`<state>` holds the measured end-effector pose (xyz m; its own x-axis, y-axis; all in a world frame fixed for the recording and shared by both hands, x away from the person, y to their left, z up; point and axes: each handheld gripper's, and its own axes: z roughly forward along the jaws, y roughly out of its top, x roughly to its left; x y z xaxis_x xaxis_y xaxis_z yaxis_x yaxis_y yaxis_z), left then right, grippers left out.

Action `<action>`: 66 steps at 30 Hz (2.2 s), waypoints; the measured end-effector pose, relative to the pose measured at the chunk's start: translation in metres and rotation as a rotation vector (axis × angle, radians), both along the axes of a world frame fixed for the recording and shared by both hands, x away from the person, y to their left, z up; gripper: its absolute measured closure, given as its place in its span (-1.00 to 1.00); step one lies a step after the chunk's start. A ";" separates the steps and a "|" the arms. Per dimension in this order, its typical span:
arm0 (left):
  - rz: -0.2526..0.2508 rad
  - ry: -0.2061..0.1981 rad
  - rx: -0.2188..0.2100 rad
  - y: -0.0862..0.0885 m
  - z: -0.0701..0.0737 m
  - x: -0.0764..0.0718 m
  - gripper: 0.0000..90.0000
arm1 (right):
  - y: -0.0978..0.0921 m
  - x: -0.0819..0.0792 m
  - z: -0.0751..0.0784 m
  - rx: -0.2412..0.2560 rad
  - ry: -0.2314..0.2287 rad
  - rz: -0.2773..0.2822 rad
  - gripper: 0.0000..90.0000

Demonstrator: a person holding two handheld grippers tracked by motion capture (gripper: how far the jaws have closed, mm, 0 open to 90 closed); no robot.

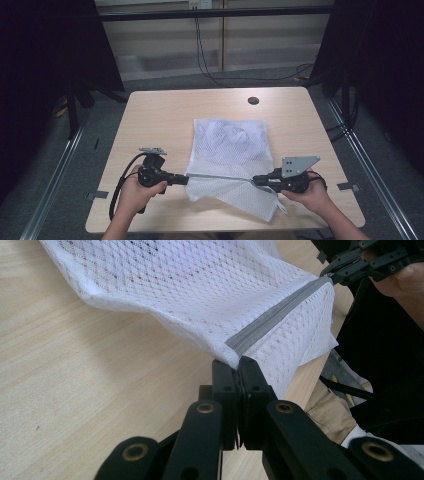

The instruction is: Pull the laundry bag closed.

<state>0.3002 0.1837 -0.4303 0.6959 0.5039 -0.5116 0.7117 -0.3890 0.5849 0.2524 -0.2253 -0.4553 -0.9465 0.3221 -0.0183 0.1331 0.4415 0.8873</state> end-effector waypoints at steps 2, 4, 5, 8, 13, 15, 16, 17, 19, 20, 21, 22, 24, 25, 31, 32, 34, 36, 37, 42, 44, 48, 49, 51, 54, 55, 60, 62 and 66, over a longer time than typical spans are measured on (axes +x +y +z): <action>-0.002 0.002 0.000 0.000 0.000 0.000 0.96 | 0.000 0.000 0.000 -0.002 0.001 0.002 0.93; -0.005 0.003 0.000 0.000 0.000 0.000 0.96 | 0.000 0.000 0.000 -0.001 -0.002 0.003 0.93; -0.006 0.003 0.000 0.000 -0.001 0.001 0.96 | 0.000 -0.001 0.000 -0.001 -0.001 0.004 0.93; 0.012 -0.002 0.018 0.001 -0.001 0.001 0.96 | -0.002 -0.001 0.000 -0.015 -0.004 -0.004 0.93; 0.005 0.009 -0.003 0.002 -0.001 0.001 0.96 | -0.013 -0.002 0.000 -0.001 0.004 -0.024 0.93; 0.008 0.009 -0.005 0.001 -0.001 0.001 0.96 | -0.014 -0.002 0.000 -0.009 -0.005 -0.026 0.93; 0.005 0.009 -0.007 0.001 -0.001 0.001 0.96 | -0.014 -0.002 0.000 -0.008 -0.004 -0.024 0.93; 0.003 0.009 -0.006 0.001 -0.001 0.001 0.96 | -0.014 -0.002 0.000 -0.005 -0.002 -0.022 0.93; 0.005 0.005 0.004 0.002 -0.001 0.001 0.96 | -0.014 -0.003 0.000 -0.005 -0.008 -0.018 0.93; 0.004 0.009 -0.001 0.002 -0.001 0.001 0.96 | -0.015 -0.003 0.000 -0.011 -0.011 -0.016 0.93; 0.008 0.012 -0.001 0.001 -0.001 0.000 0.96 | -0.015 -0.004 0.000 -0.010 -0.009 -0.012 0.93; -0.003 0.014 0.001 0.001 -0.001 0.000 0.96 | -0.015 -0.004 0.000 -0.016 -0.008 -0.013 0.93; 0.003 0.002 0.008 0.000 -0.001 0.000 0.96 | -0.018 -0.005 -0.001 -0.010 -0.007 -0.015 0.93; 0.002 0.005 0.004 0.000 -0.001 0.000 0.96 | -0.019 -0.005 -0.001 -0.007 -0.008 -0.015 0.93; 0.012 -0.008 0.030 0.000 -0.001 0.000 0.96 | -0.022 -0.007 -0.002 -0.016 -0.006 -0.015 0.93; 0.013 -0.003 0.020 0.002 -0.001 0.000 0.96 | -0.024 -0.007 -0.002 -0.014 -0.005 -0.019 0.93; 0.017 0.007 0.013 0.005 -0.001 0.000 0.96 | -0.029 -0.007 -0.002 -0.011 -0.001 -0.030 0.93; 0.023 0.004 0.014 0.004 0.000 0.000 0.96 | -0.033 -0.007 -0.002 -0.005 -0.002 -0.037 0.93; 0.010 0.002 0.012 0.004 0.000 0.000 0.96 | -0.033 -0.007 -0.002 -0.007 -0.006 -0.040 0.93; 0.010 0.004 0.011 0.004 -0.001 0.001 0.96 | -0.035 -0.007 -0.002 -0.008 -0.006 -0.041 0.93; 0.009 0.006 0.008 0.004 -0.001 0.000 0.96 | -0.035 -0.008 -0.002 -0.006 -0.006 -0.038 0.93; 0.018 0.000 0.022 0.005 0.000 0.000 0.96 | -0.035 -0.009 -0.002 -0.009 -0.008 -0.038 0.93; 0.025 -0.005 0.030 0.005 0.000 0.000 0.96 | -0.036 -0.009 -0.002 -0.011 -0.007 -0.038 0.93; 0.021 -0.003 0.021 0.007 -0.001 0.000 0.96 | -0.040 -0.009 -0.003 -0.012 -0.006 -0.042 0.93; 0.021 -0.001 0.026 0.005 0.000 0.000 0.96 | -0.044 -0.010 -0.003 -0.007 -0.007 -0.047 0.93; 0.015 0.005 0.021 0.005 0.000 0.000 0.96 | -0.045 -0.011 -0.003 -0.009 -0.005 -0.050 0.93; 0.013 0.002 0.017 0.004 -0.001 0.000 0.96 | -0.046 -0.012 -0.004 -0.008 -0.009 -0.051 0.93; 0.016 0.000 0.022 0.004 0.000 0.000 0.96 | -0.046 -0.013 -0.003 -0.005 -0.011 -0.048 0.93; 0.028 0.000 0.019 0.006 -0.001 0.000 0.96 | -0.051 -0.013 -0.004 -0.011 -0.009 -0.059 0.93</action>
<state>0.2999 0.1901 -0.4311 0.6814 0.5328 -0.5018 0.7224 -0.3795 0.5780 0.2389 -0.2761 -0.4592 -0.9257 0.3771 -0.0301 0.1516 0.4426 0.8838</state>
